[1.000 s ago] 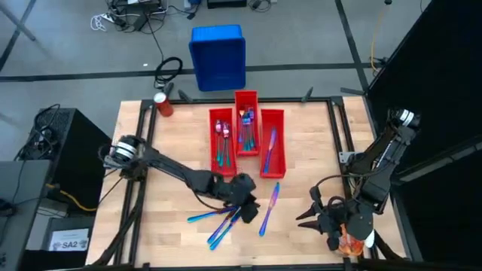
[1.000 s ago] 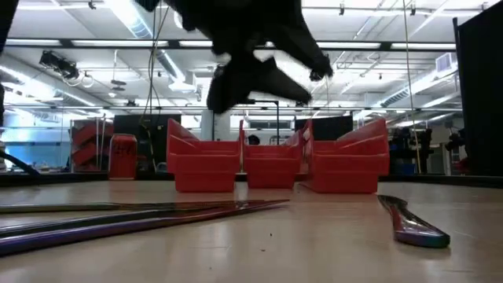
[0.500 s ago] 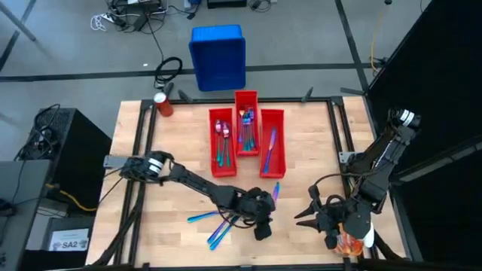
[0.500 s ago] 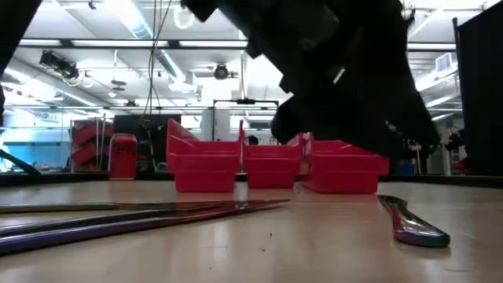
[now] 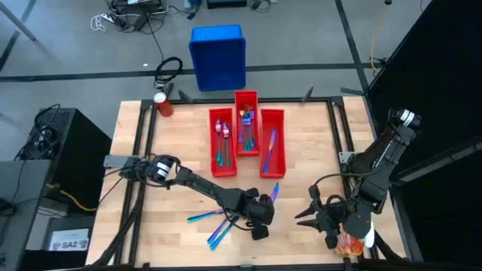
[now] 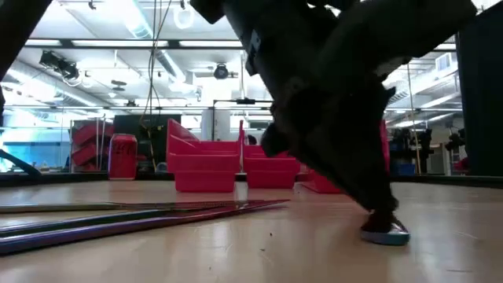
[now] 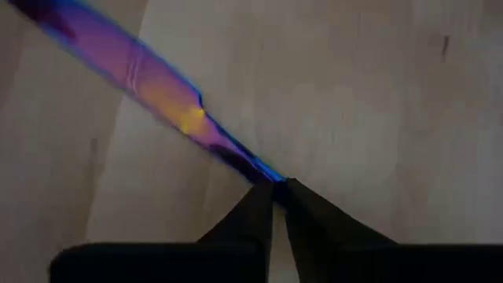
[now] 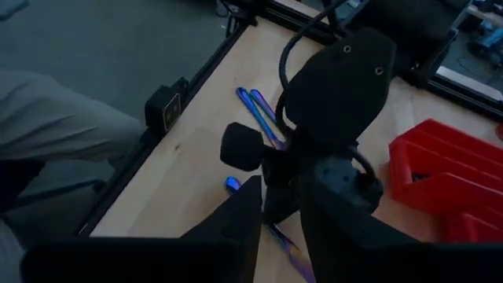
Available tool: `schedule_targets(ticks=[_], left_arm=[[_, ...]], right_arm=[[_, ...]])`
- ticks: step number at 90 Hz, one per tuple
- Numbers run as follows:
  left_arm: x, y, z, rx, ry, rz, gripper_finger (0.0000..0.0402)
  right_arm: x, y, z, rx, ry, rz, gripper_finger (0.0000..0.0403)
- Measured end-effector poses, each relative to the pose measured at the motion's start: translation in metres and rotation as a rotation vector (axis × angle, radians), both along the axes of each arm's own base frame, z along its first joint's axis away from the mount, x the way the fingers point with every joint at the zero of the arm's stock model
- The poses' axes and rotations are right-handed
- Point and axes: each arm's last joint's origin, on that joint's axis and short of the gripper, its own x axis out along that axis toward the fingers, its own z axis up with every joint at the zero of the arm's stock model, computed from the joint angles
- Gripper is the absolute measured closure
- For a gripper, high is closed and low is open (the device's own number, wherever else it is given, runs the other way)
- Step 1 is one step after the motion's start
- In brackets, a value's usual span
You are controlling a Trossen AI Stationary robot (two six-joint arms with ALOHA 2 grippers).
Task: Sort silverware
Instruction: Put the iridescent knife into the right orange bin
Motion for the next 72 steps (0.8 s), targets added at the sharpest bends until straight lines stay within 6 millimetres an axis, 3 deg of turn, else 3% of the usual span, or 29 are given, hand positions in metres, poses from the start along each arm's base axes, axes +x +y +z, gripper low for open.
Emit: schedule_targets(ticks=[35, 47, 62, 72], left_arm=[[-0.034, -0.031, -0.003, -0.13, 0.283, 0.007, 0.0388], [-0.026, -0.045, 0.017, -0.069, 0.191, -0.044, 0.0388], [-0.009, -0.047, 0.06, 0.063, -0.039, -0.095, 0.0388], [-0.003, -0.035, 0.061, 0.12, -0.055, -0.09, 0.0388]], right_arm=[[0.0, 0.0, -0.001, -0.001, 0.006, -0.004, 0.0336], [0.0, 0.0, -0.001, -0.001, 0.006, -0.004, 0.034], [0.0, 0.0, -0.001, -0.001, 0.006, -0.005, 0.0337], [0.0, -0.001, -0.001, -0.001, 0.006, -0.005, 0.0335]])
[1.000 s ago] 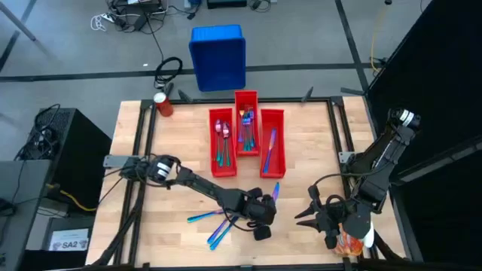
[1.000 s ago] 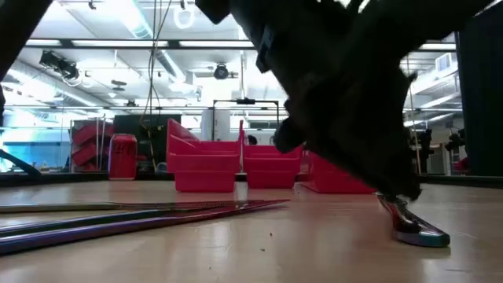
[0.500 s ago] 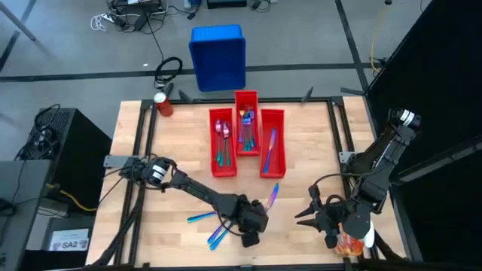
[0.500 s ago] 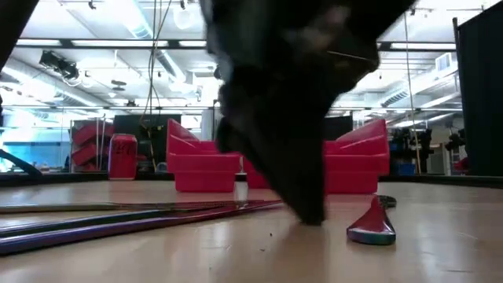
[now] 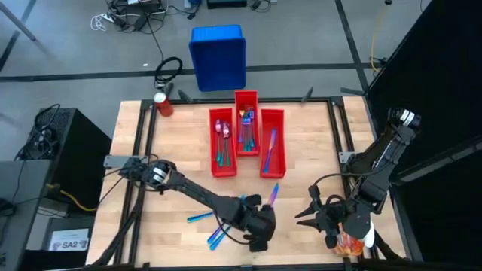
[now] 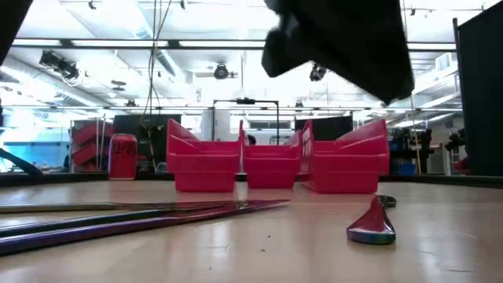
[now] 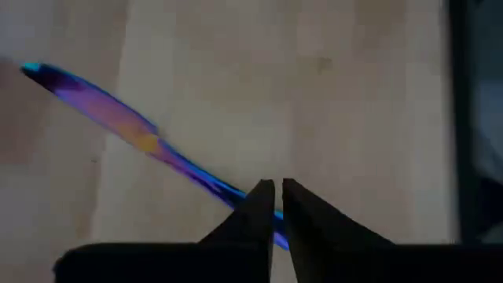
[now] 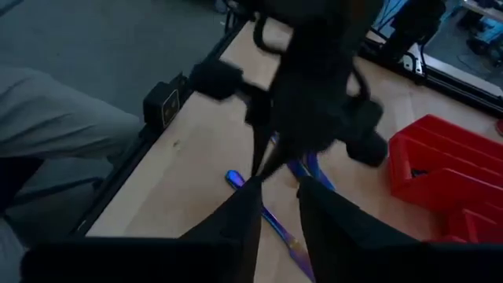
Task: Sort silverware
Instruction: Put the iridescent knife into the right orange bin
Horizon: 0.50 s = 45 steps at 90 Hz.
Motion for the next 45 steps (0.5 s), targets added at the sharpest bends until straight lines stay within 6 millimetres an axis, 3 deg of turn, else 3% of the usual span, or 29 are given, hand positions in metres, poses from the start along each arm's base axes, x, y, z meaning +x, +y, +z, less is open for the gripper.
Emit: schedule_targets(ticks=[23, 30, 45], left_arm=[[0.021, 0.039, -0.028, -0.034, 0.035, 0.053, 0.0388], [0.025, 0.043, -0.046, -0.055, 0.077, 0.046, 0.0388], [0.026, 0.043, -0.061, -0.093, 0.13, 0.048, 0.0388]], right_arm=[[0.0, 0.0, 0.0, -0.001, 0.0, -0.001, 0.034], [0.0, 0.0, 0.0, -0.004, 0.002, -0.001, 0.0339], [0.0, 0.0, -0.001, -0.007, 0.005, -0.001, 0.0335]])
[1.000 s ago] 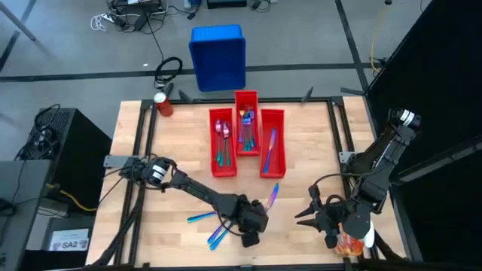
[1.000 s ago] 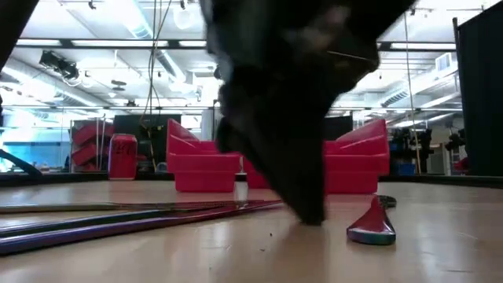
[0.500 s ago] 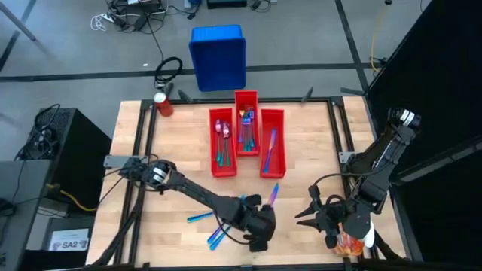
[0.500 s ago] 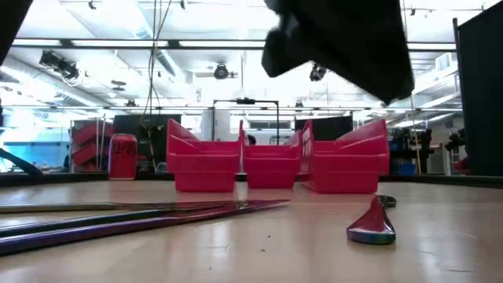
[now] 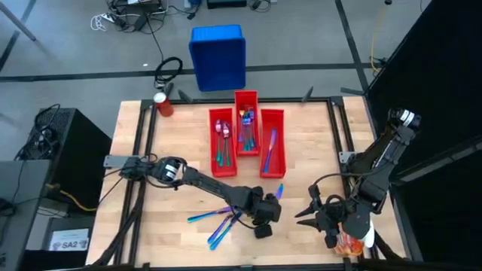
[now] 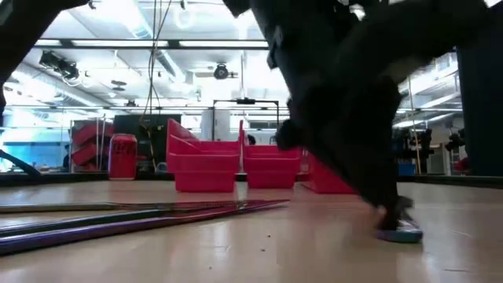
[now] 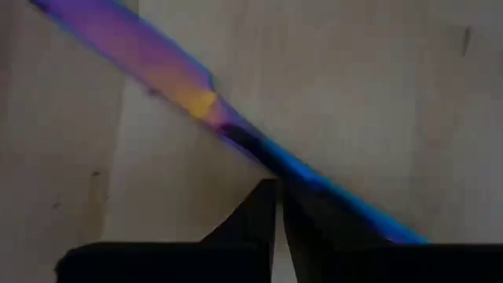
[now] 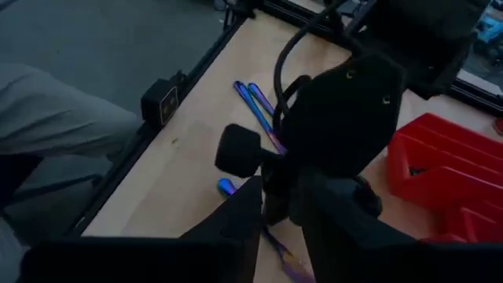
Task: Sort silverware
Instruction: Put the iridescent knife into the right orange bin
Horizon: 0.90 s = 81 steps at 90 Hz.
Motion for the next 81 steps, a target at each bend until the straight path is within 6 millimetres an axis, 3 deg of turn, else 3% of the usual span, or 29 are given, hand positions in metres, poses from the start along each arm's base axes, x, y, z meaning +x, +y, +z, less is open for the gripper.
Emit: schedule_targets(ticks=[24, 35, 49, 58, 81], left_arm=[[-0.023, -0.021, 0.0, 0.04, 0.147, 0.05, 0.0388], [-0.026, -0.037, 0.013, 0.14, 0.105, 0.038, 0.0397], [-0.015, -0.048, 0.042, 0.194, -0.058, -0.046, 0.0401], [-0.008, -0.043, 0.047, 0.214, -0.119, -0.058, 0.0401], [0.008, -0.014, 0.032, 0.17, -0.149, -0.057, 0.0402]], right_arm=[[-0.001, -0.001, -0.004, -0.012, 0.01, 0.002, 0.034], [0.001, -0.002, -0.006, -0.008, 0.007, -0.005, 0.0337], [0.005, -0.005, -0.006, -0.01, 0.007, -0.024, 0.0336], [0.006, -0.006, -0.006, -0.008, 0.007, -0.029, 0.0339], [0.006, -0.006, -0.006, -0.007, 0.008, -0.03, 0.0335]])
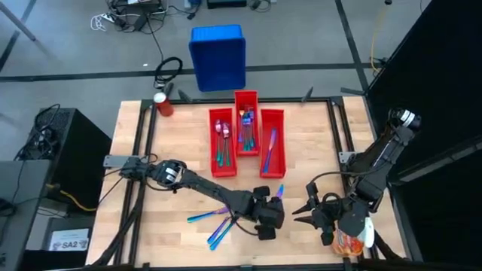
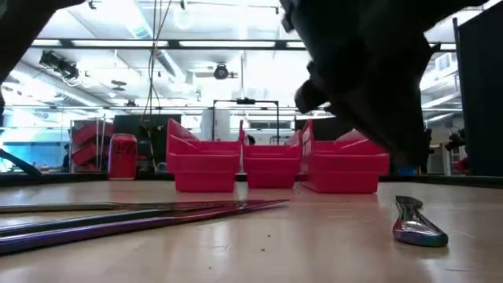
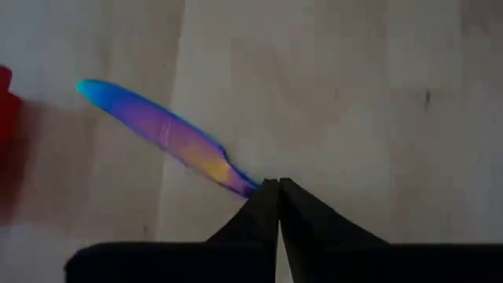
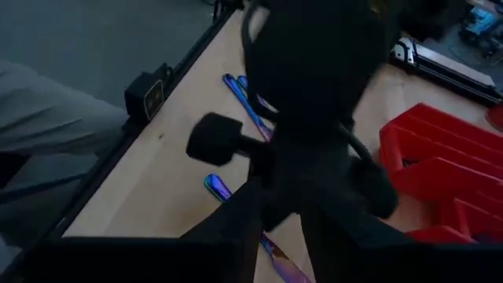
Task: Sort silverware
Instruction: Put the iridescent knife into the right orange bin
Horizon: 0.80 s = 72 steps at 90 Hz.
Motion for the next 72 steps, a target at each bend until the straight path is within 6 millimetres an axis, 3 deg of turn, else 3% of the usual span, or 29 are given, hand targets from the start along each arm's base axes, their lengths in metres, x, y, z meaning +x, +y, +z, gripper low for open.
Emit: schedule_targets(ticks=[21, 35, 72], left_arm=[[-0.001, 0.011, -0.024, -0.027, 0.045, -0.014, 0.0402], [-0.007, 0.013, -0.03, -0.067, 0.096, 0.031, 0.0402], [-0.045, -0.027, -0.037, -0.077, 0.321, 0.089, 0.0402]], right_arm=[[0.0, 0.0, 0.0, -0.005, 0.004, 0.0, 0.0339], [0.0, 0.0, 0.0, -0.005, 0.004, -0.001, 0.0336], [-0.001, -0.001, -0.008, -0.015, 0.013, -0.001, 0.0337]])
